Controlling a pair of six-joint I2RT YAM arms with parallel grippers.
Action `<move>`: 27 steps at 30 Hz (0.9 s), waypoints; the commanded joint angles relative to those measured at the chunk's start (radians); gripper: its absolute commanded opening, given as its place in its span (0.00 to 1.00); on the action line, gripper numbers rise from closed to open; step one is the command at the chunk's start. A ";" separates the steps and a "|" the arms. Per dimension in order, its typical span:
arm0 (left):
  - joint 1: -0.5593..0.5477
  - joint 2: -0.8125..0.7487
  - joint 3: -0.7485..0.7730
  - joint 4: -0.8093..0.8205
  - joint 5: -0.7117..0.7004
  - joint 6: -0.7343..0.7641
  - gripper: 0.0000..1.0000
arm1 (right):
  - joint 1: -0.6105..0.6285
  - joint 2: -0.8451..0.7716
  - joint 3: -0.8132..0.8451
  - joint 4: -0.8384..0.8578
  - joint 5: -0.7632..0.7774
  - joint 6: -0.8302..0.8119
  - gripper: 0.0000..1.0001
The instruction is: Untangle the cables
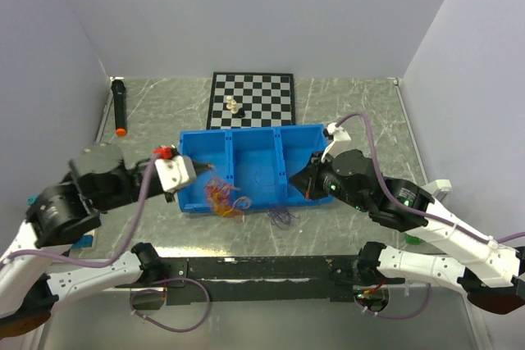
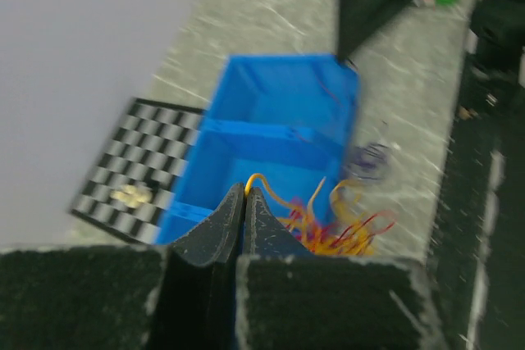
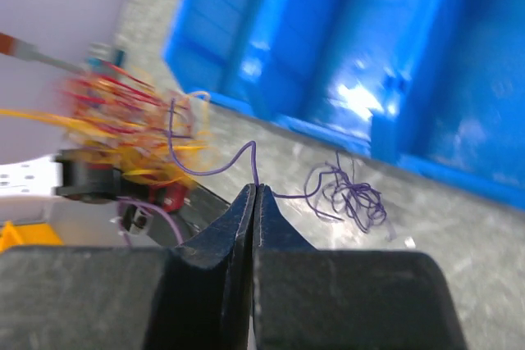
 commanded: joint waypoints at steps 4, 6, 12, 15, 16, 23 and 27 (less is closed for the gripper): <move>0.005 -0.055 -0.254 0.156 0.154 -0.080 0.01 | 0.010 0.016 0.152 0.090 -0.023 -0.102 0.00; 0.005 -0.057 -0.318 0.187 0.174 -0.085 0.01 | 0.010 0.025 0.170 0.106 -0.037 -0.113 0.00; 0.005 -0.055 -0.450 0.240 0.251 -0.067 0.17 | 0.010 0.049 0.189 0.156 -0.073 -0.128 0.00; 0.001 -0.040 -0.479 0.236 0.294 -0.024 0.70 | 0.010 0.062 0.199 0.169 -0.084 -0.136 0.00; 0.003 -0.034 -0.482 0.252 0.285 -0.022 0.75 | 0.008 0.063 0.204 0.172 -0.087 -0.137 0.00; 0.003 -0.016 -0.527 0.370 0.211 0.007 0.82 | 0.010 0.076 0.259 0.181 -0.103 -0.166 0.00; 0.003 0.007 -0.536 0.451 0.159 0.001 0.81 | 0.011 0.076 0.302 0.198 -0.133 -0.185 0.00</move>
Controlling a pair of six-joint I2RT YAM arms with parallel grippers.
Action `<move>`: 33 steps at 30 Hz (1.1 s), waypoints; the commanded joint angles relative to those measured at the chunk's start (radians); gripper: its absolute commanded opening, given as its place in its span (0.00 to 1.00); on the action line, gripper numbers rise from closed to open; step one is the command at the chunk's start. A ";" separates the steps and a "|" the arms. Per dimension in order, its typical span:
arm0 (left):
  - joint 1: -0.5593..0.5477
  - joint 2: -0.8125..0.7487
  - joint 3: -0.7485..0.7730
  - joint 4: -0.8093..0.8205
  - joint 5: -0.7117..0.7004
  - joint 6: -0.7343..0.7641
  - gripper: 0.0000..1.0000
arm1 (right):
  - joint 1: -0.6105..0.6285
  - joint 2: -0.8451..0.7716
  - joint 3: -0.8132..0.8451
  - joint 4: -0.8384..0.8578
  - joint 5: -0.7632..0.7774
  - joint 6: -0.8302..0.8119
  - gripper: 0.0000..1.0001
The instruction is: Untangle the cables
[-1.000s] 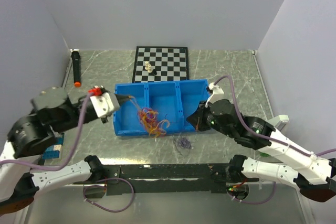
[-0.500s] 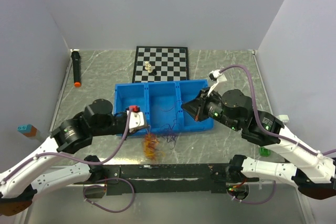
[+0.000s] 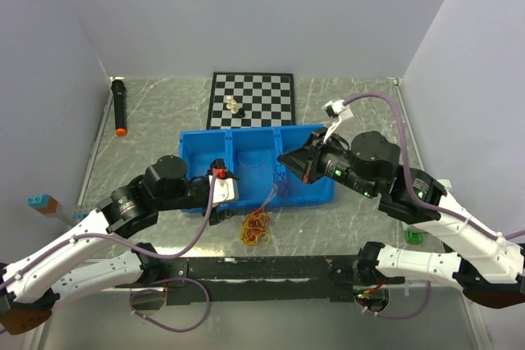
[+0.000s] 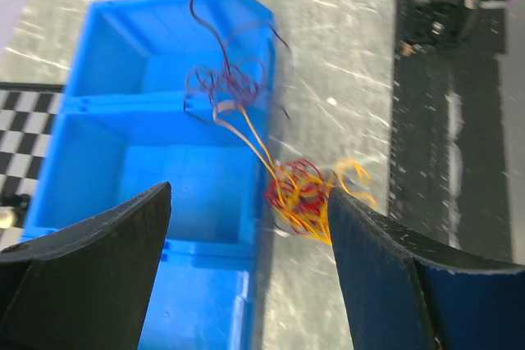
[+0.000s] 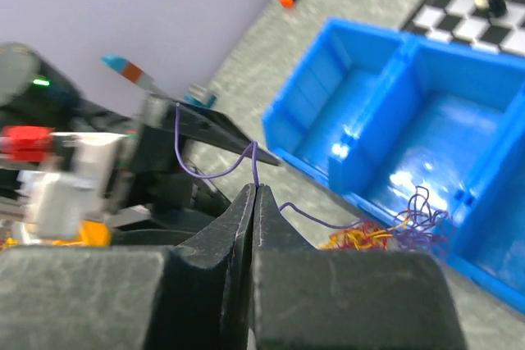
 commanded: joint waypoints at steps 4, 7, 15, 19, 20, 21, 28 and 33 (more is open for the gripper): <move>0.003 0.033 0.009 0.204 -0.088 -0.007 0.82 | 0.006 0.001 0.125 0.081 -0.079 -0.054 0.00; 0.003 0.042 0.008 0.221 -0.093 -0.017 0.82 | 0.004 -0.004 0.143 0.103 -0.104 -0.060 0.00; 0.001 0.050 0.035 0.131 0.066 -0.021 0.73 | 0.006 -0.005 0.146 0.136 -0.151 -0.052 0.00; 0.001 0.058 0.063 0.016 0.195 0.003 0.52 | 0.004 -0.001 0.157 0.147 -0.168 -0.052 0.00; 0.003 0.055 0.058 0.010 0.206 0.003 0.48 | 0.004 -0.001 0.158 0.150 -0.174 -0.052 0.00; 0.003 0.051 0.051 0.008 0.217 0.003 0.47 | 0.006 0.002 0.166 0.152 -0.179 -0.051 0.00; 0.000 0.065 0.014 0.117 0.174 -0.031 0.66 | 0.007 0.013 0.178 0.166 -0.199 -0.043 0.00; 0.000 0.068 -0.020 0.189 0.130 -0.115 0.82 | 0.004 0.019 0.186 0.176 -0.205 -0.041 0.00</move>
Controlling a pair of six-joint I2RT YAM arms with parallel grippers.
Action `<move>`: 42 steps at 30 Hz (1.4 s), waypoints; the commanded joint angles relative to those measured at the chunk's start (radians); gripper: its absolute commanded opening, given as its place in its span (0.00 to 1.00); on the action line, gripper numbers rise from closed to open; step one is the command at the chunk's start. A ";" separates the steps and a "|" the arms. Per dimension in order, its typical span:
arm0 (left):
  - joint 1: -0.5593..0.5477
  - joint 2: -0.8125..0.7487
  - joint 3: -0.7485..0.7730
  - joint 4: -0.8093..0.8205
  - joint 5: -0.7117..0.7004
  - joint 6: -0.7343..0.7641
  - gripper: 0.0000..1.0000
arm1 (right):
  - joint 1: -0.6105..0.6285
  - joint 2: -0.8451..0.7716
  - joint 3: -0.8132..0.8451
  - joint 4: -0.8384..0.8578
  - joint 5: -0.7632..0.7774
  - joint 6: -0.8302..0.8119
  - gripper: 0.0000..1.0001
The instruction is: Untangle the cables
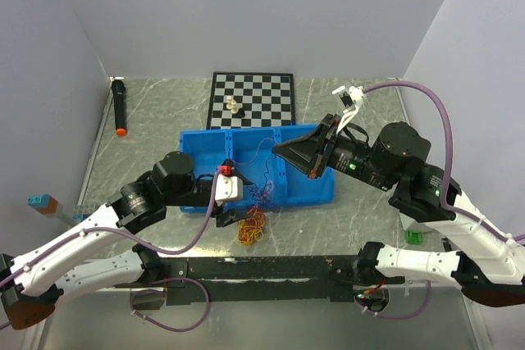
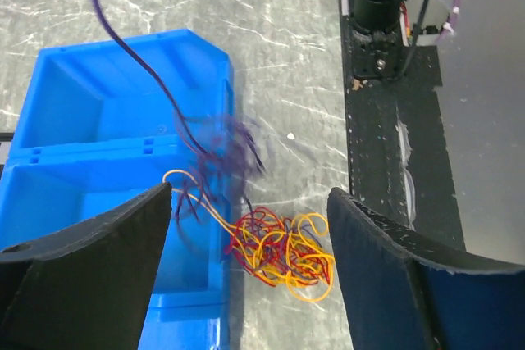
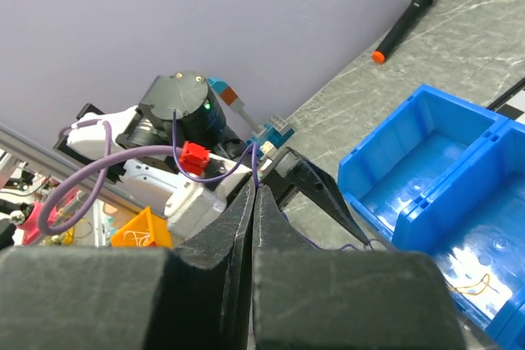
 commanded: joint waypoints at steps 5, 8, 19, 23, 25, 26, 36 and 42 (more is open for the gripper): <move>-0.002 -0.005 -0.051 0.069 -0.025 -0.030 0.68 | 0.006 -0.001 0.048 0.069 -0.024 0.001 0.00; -0.002 -0.020 -0.082 0.034 -0.035 0.031 0.50 | 0.006 -0.005 0.051 0.067 -0.024 -0.001 0.00; 0.000 -0.037 -0.111 0.061 -0.050 0.027 0.23 | 0.006 -0.019 0.048 0.064 -0.018 0.005 0.00; -0.002 -0.041 -0.108 0.084 -0.076 0.016 0.03 | 0.004 -0.022 0.045 0.066 -0.016 0.008 0.00; 0.000 -0.047 -0.112 0.092 -0.090 0.016 0.01 | 0.006 -0.021 0.046 0.064 -0.016 0.008 0.00; 0.001 -0.051 -0.114 0.095 -0.096 0.013 0.01 | 0.004 -0.022 0.045 0.064 -0.016 0.008 0.00; 0.020 -0.071 -0.123 0.083 -0.108 0.011 0.01 | 0.006 -0.033 0.071 0.037 0.014 -0.012 0.00; 0.043 -0.100 -0.142 0.019 -0.133 0.062 0.01 | 0.004 -0.044 0.129 -0.038 0.102 -0.070 0.00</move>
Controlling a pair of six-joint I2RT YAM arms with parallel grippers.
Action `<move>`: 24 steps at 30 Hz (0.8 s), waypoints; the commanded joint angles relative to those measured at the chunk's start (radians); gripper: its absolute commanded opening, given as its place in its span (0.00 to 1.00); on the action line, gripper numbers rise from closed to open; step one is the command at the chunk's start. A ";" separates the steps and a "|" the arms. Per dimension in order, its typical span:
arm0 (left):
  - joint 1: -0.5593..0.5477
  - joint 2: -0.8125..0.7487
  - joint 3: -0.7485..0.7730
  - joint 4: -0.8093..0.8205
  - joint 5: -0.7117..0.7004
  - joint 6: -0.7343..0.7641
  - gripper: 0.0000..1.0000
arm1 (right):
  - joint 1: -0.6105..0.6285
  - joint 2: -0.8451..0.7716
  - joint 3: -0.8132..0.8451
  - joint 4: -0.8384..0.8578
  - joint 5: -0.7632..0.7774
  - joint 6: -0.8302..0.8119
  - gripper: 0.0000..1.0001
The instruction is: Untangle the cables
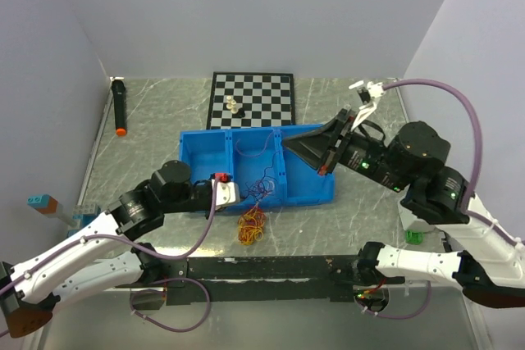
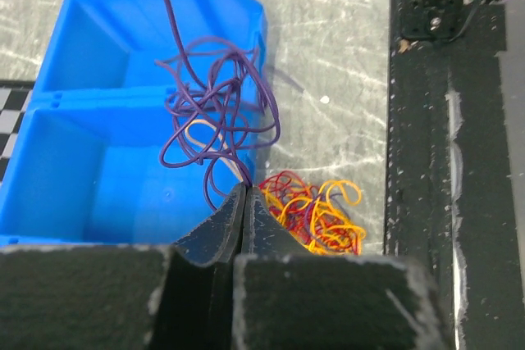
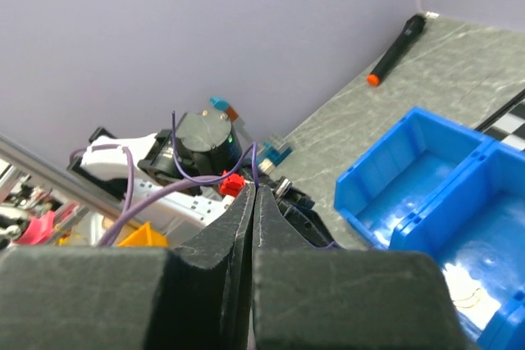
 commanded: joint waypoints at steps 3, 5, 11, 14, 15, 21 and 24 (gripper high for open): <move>0.040 -0.055 -0.022 -0.057 -0.059 0.060 0.01 | 0.004 -0.047 0.111 -0.068 0.132 -0.104 0.00; 0.045 -0.073 -0.030 -0.100 -0.071 0.090 0.01 | 0.004 -0.054 0.136 -0.098 0.199 -0.143 0.00; 0.045 -0.136 -0.056 -0.207 -0.133 0.187 0.01 | 0.003 -0.077 0.208 -0.155 0.437 -0.287 0.00; 0.045 -0.166 -0.071 -0.227 -0.140 0.193 0.01 | 0.004 -0.106 0.216 -0.100 0.551 -0.356 0.00; 0.043 -0.170 -0.074 -0.233 -0.142 0.192 0.01 | 0.004 -0.113 0.213 -0.085 0.586 -0.380 0.00; 0.048 -0.189 -0.083 -0.343 -0.140 0.300 0.01 | 0.004 -0.093 0.294 -0.020 0.749 -0.543 0.00; 0.049 -0.199 -0.091 -0.409 -0.157 0.371 0.01 | 0.004 -0.071 0.354 0.012 0.802 -0.626 0.00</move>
